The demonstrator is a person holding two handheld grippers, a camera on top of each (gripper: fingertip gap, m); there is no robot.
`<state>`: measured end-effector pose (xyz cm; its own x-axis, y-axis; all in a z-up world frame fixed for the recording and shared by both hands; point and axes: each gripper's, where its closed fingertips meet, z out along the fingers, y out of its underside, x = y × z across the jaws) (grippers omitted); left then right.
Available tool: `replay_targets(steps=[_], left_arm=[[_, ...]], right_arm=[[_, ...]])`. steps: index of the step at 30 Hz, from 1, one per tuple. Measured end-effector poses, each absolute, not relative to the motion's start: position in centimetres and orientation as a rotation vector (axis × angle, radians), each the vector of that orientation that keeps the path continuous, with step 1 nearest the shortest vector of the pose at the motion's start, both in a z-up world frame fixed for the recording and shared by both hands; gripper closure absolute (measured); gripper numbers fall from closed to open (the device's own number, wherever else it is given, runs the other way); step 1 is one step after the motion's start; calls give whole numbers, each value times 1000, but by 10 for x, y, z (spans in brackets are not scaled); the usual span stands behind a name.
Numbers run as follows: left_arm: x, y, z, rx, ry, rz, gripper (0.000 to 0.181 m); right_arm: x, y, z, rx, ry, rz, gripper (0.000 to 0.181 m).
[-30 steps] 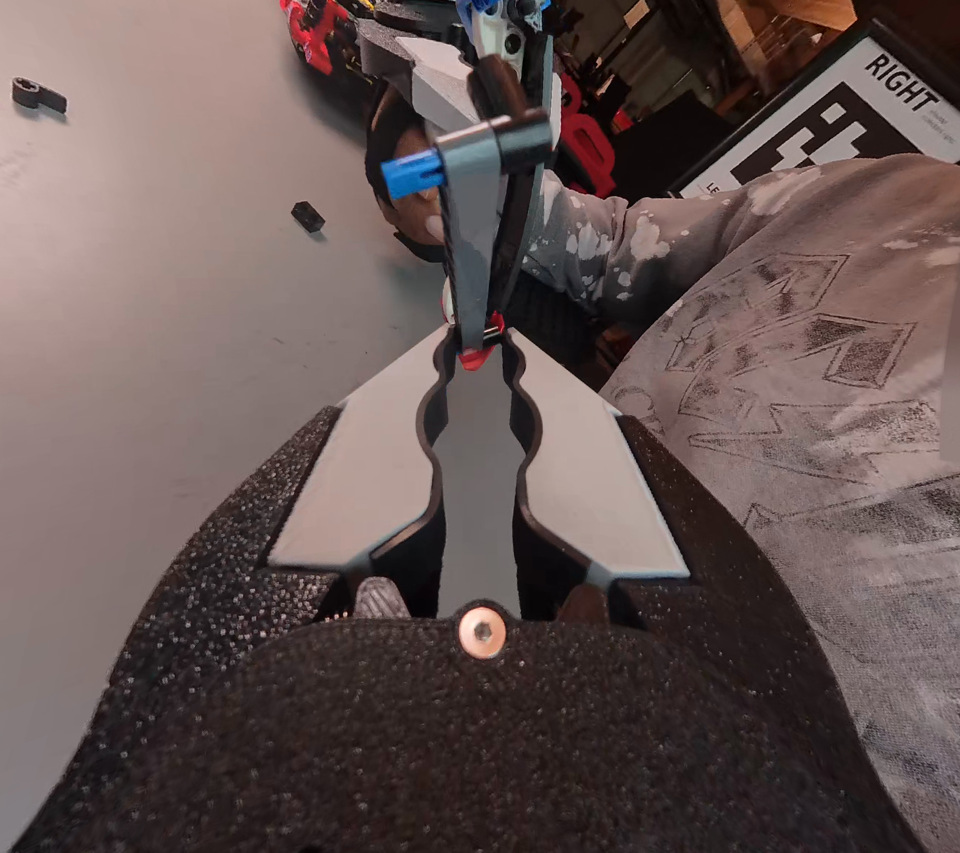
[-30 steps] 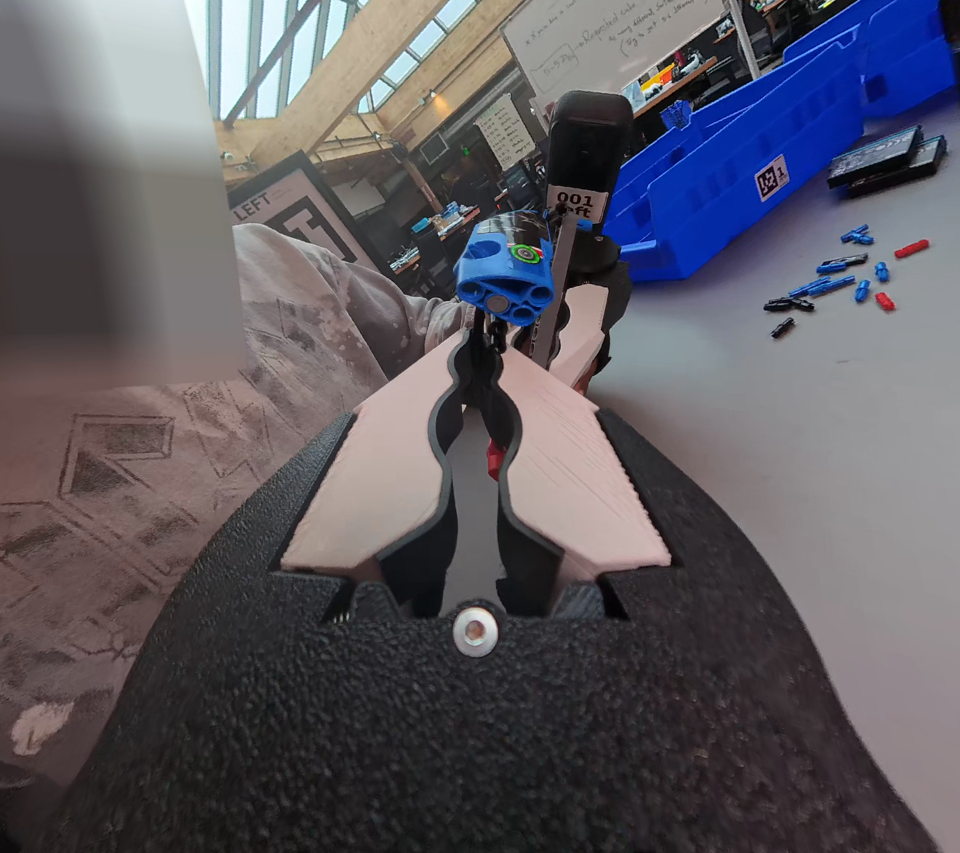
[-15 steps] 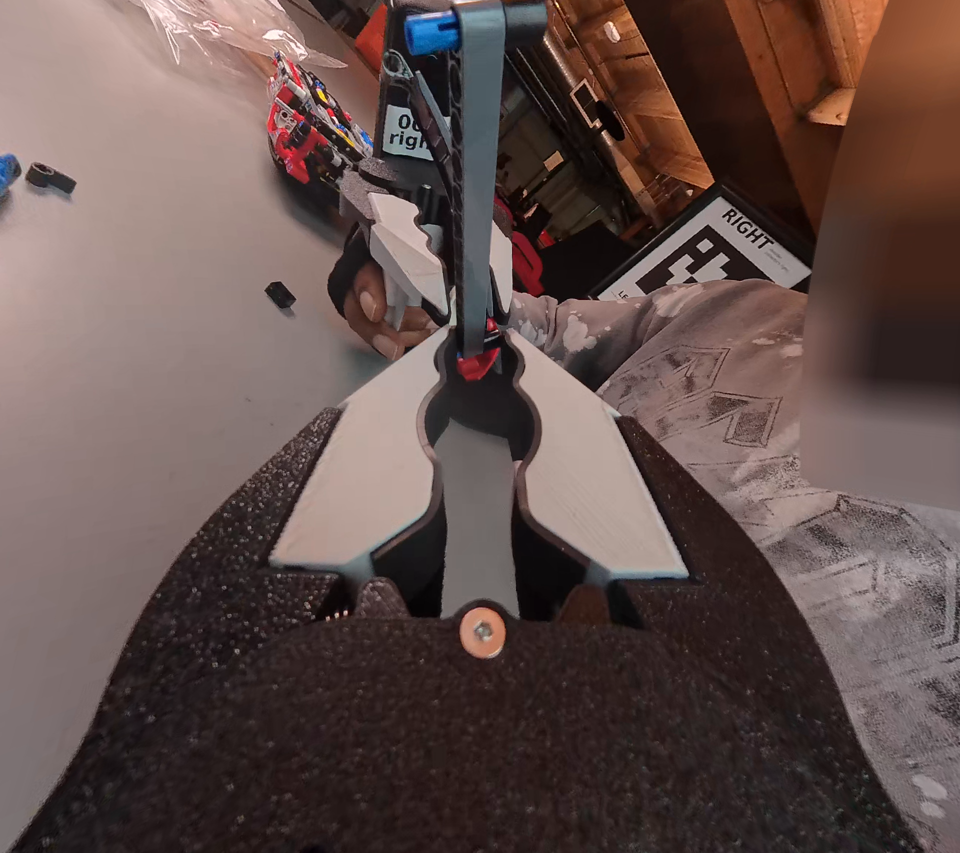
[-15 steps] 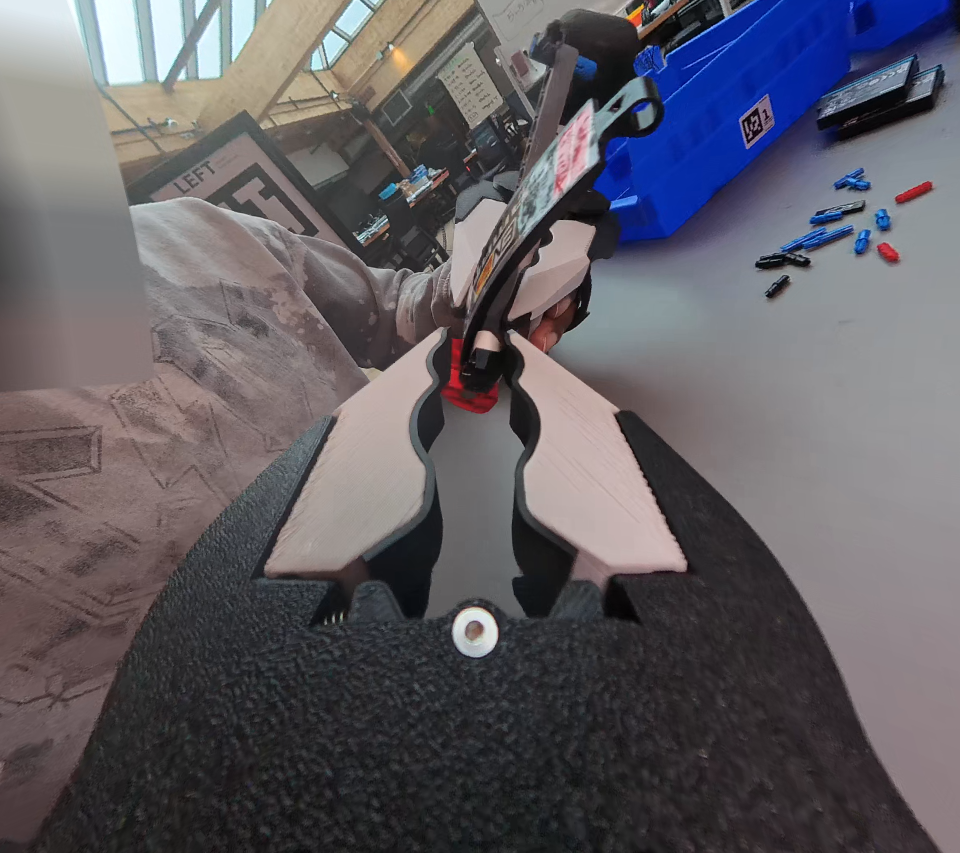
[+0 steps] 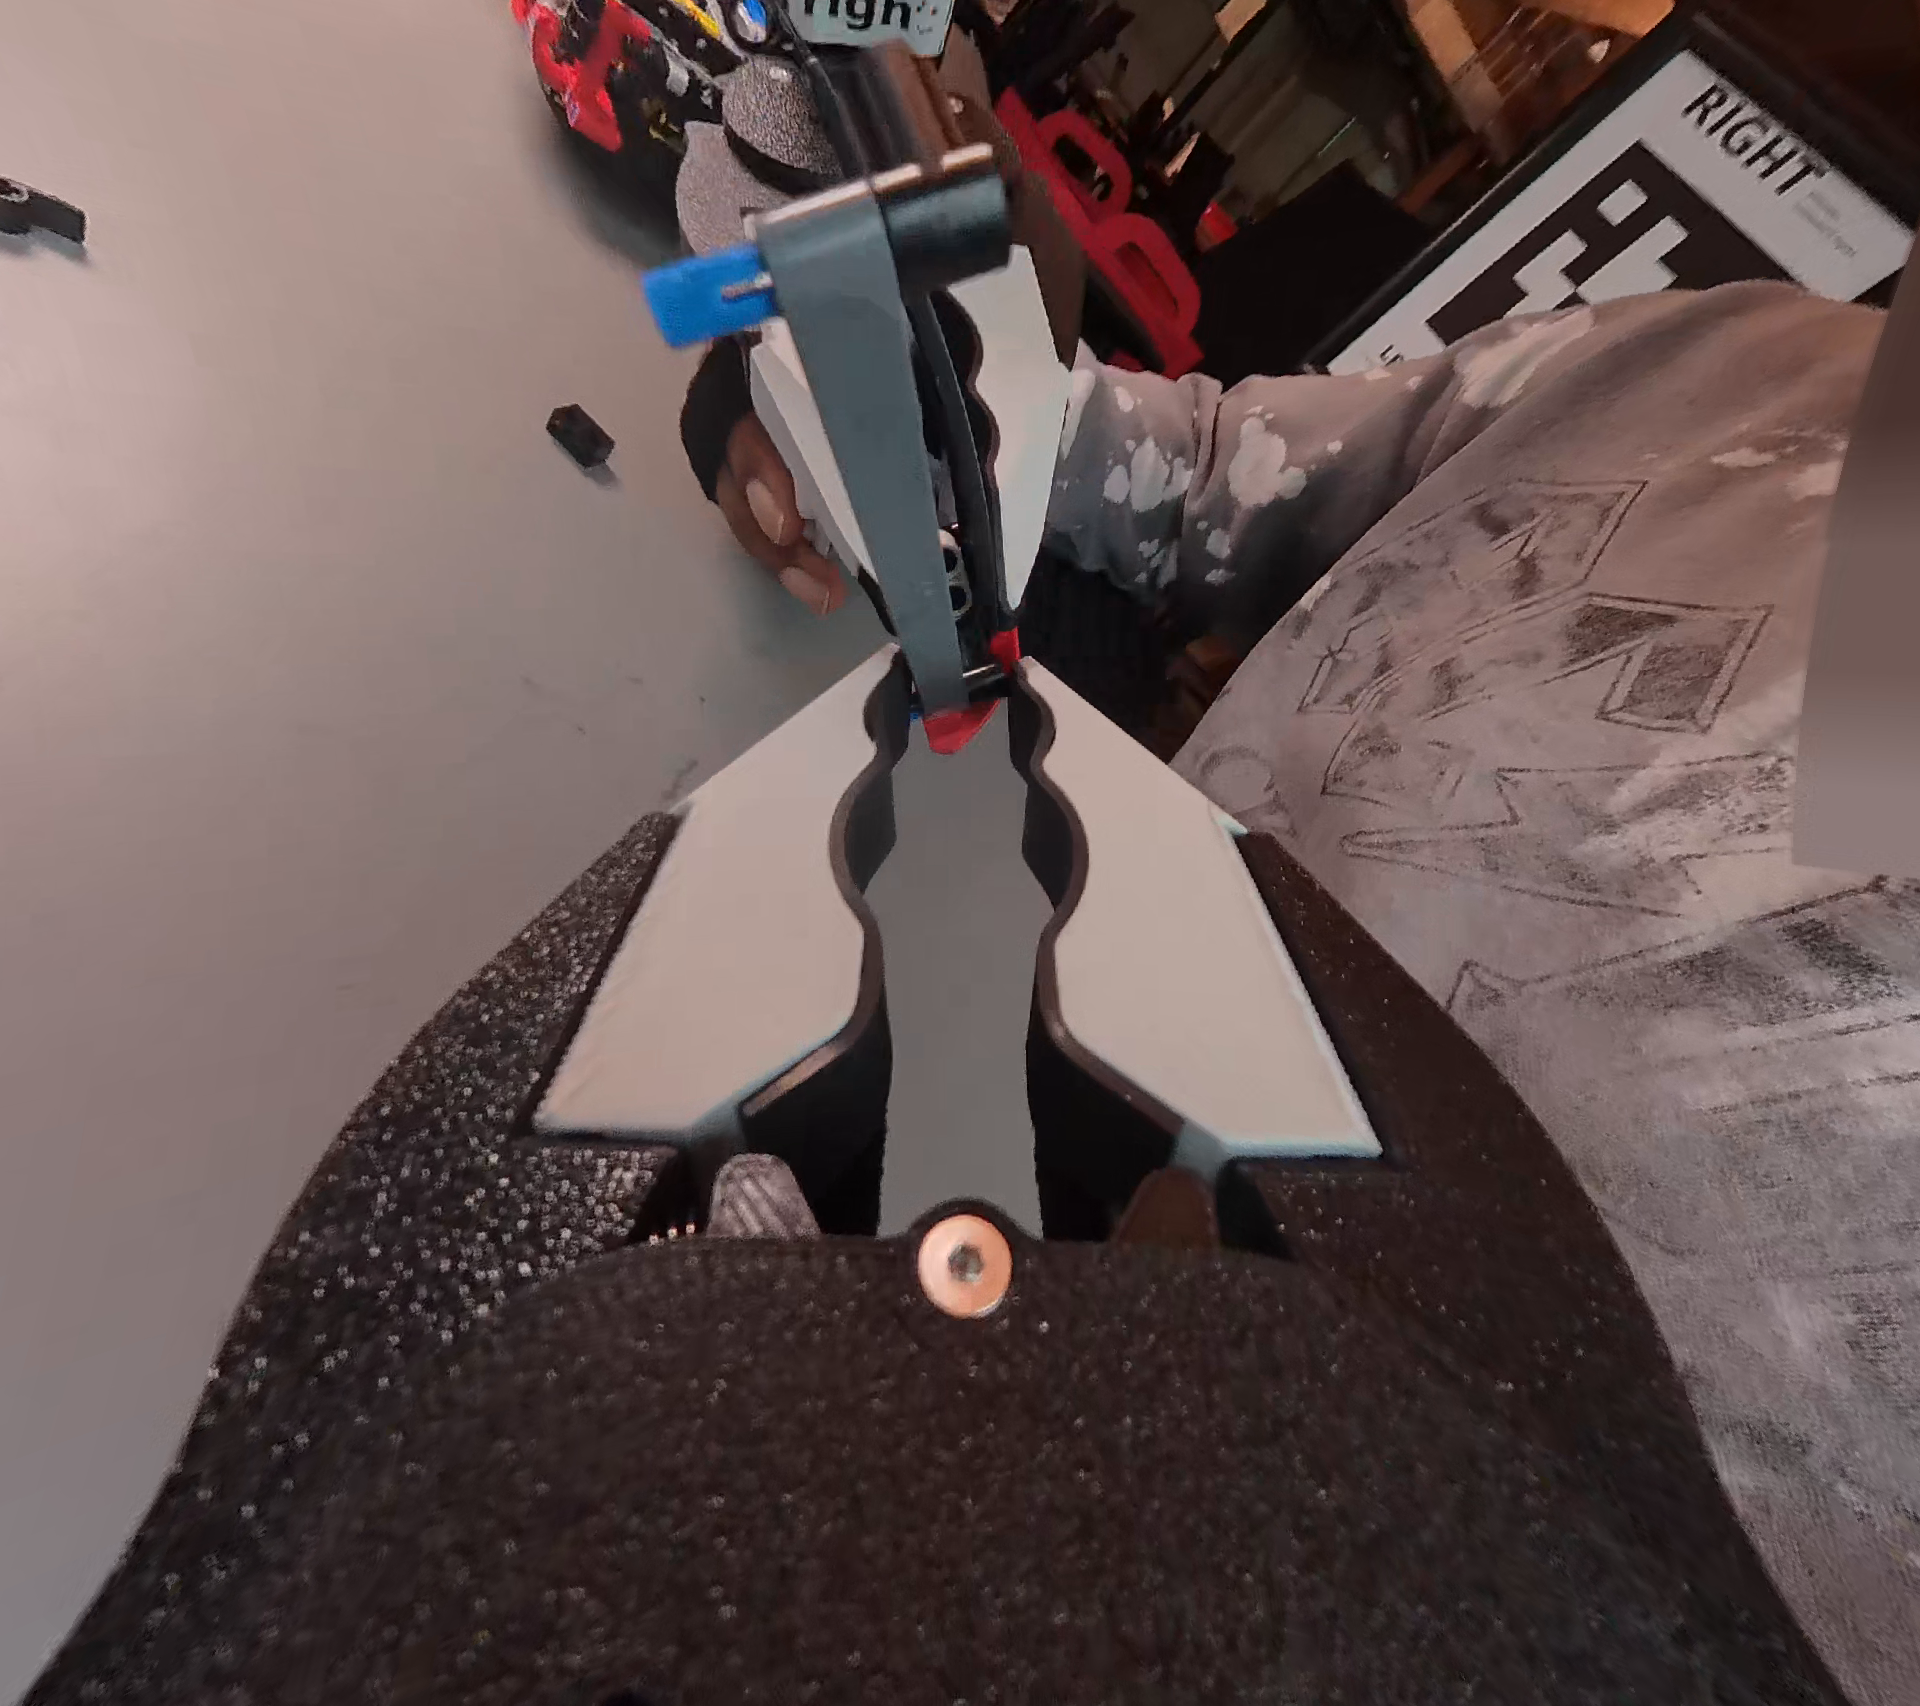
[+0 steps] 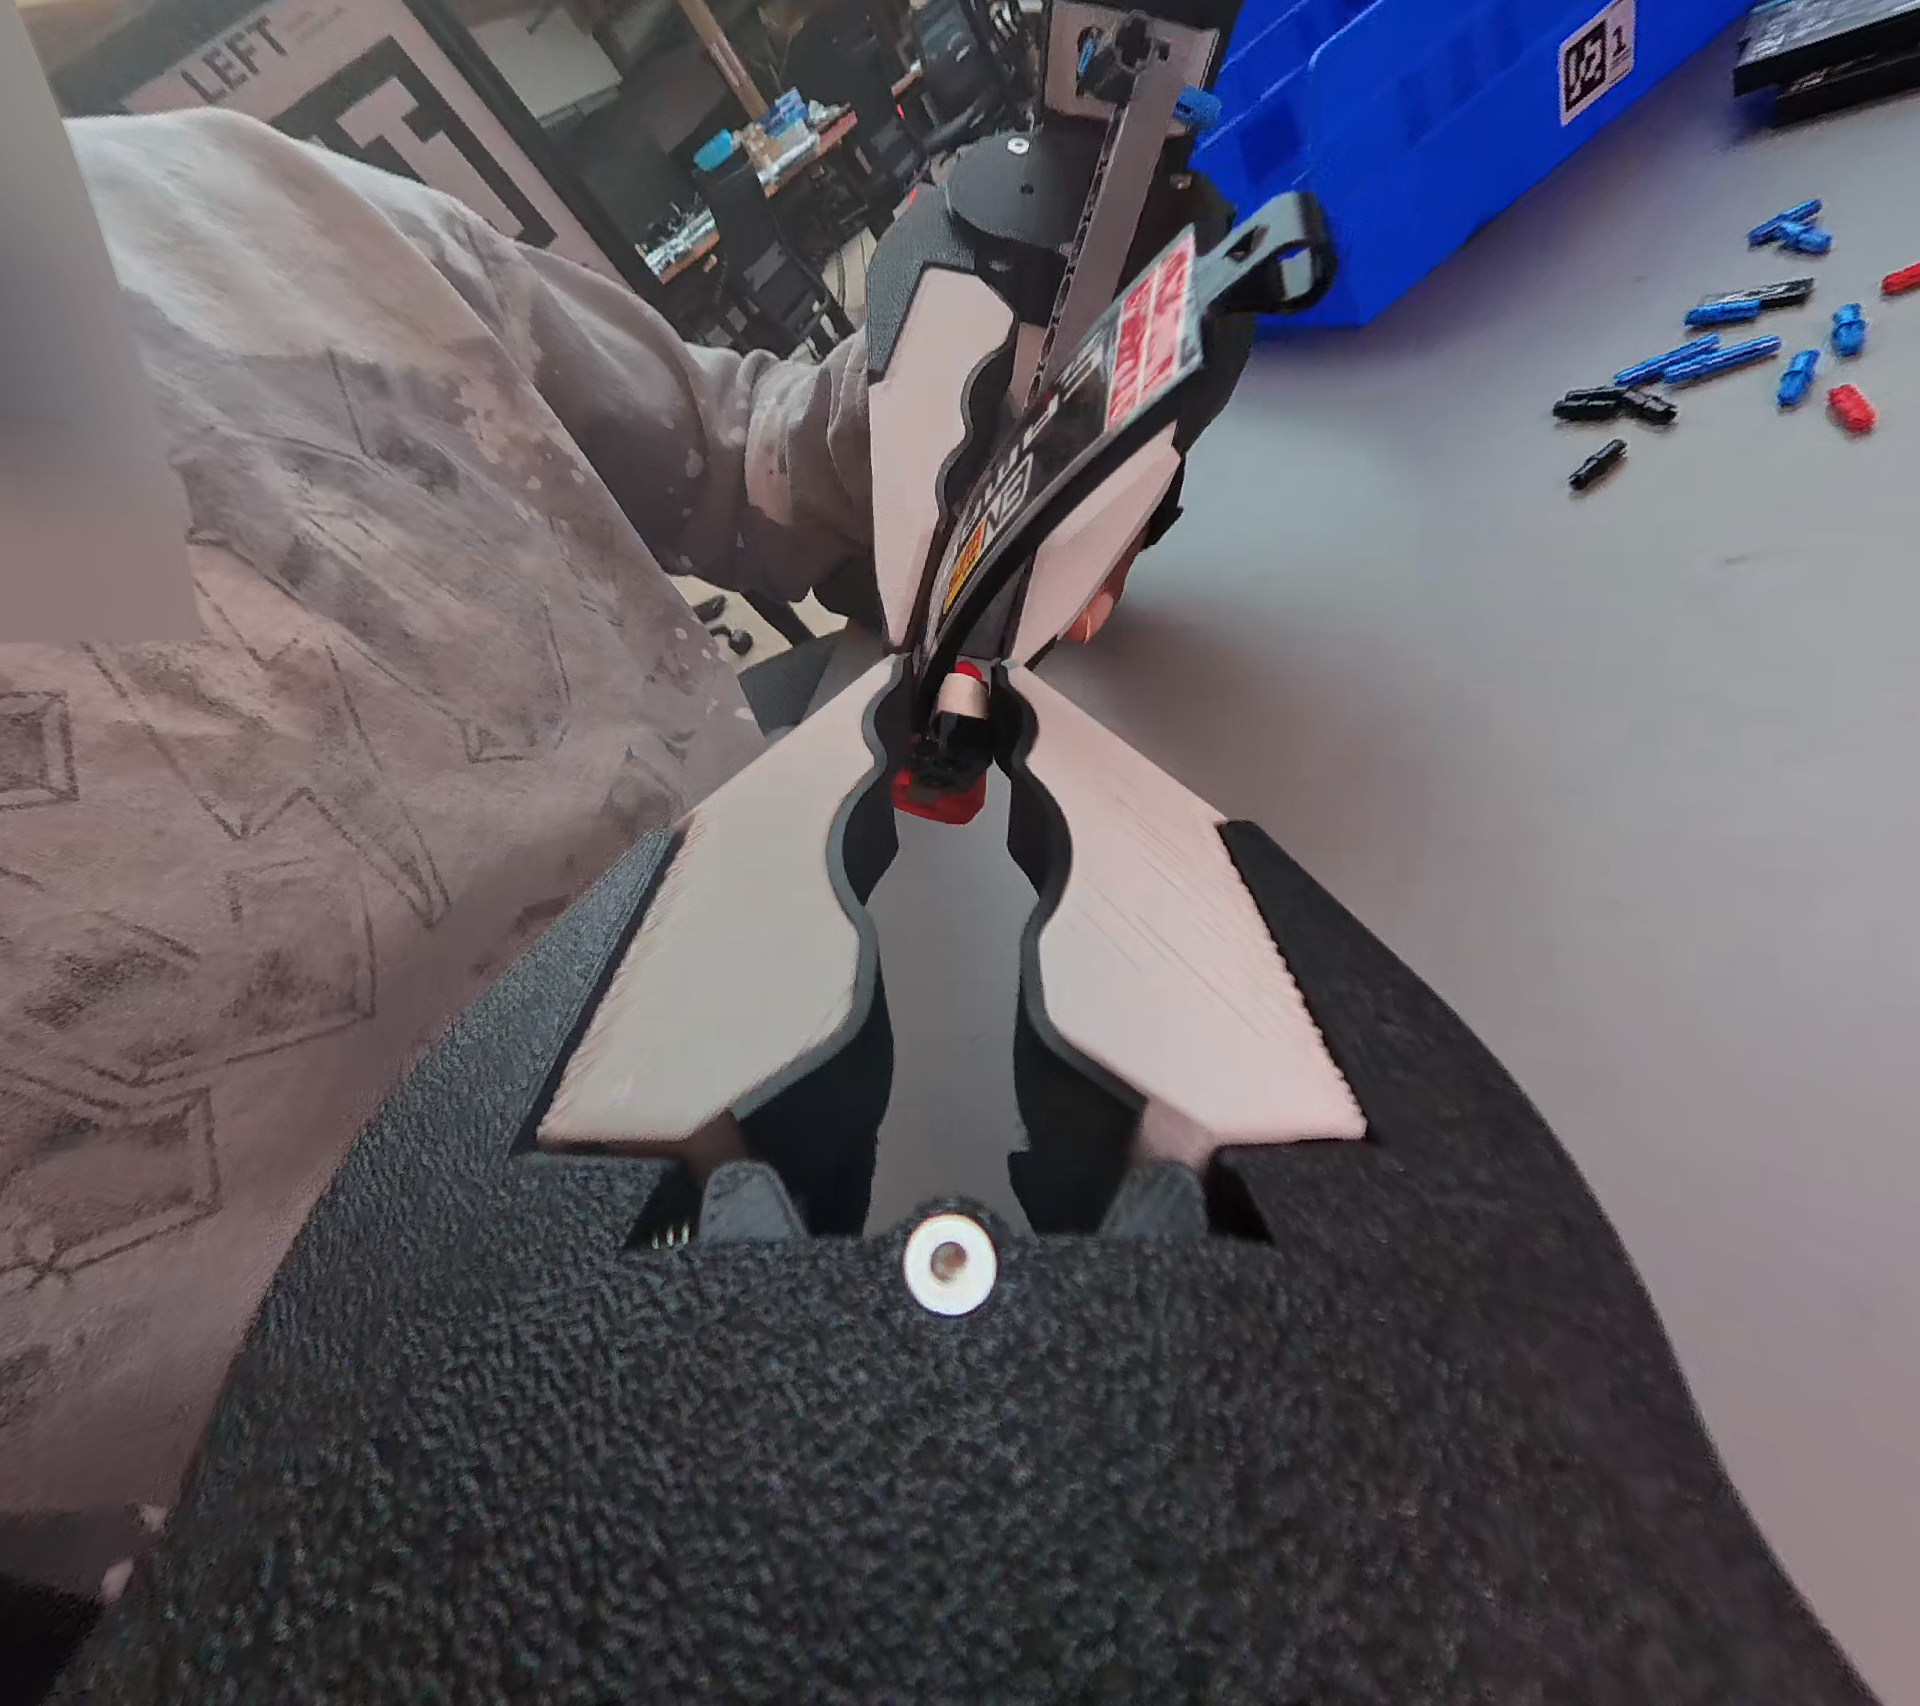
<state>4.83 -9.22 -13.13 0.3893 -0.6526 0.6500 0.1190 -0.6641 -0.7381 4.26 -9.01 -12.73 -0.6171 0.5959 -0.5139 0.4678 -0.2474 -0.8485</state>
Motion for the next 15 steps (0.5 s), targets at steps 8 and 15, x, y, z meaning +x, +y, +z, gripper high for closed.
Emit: replay_targets(steps=[8, 15], left_arm=[[22, -97, -135, -1973, 456, -1296, 168], [21, -87, -184, -2216, 586, -968, 166]], right_arm=[[65, -67, -141, -1349, -1948, 1928, 168], [57, -81, -159, -1365, -2095, 1804, 167]])
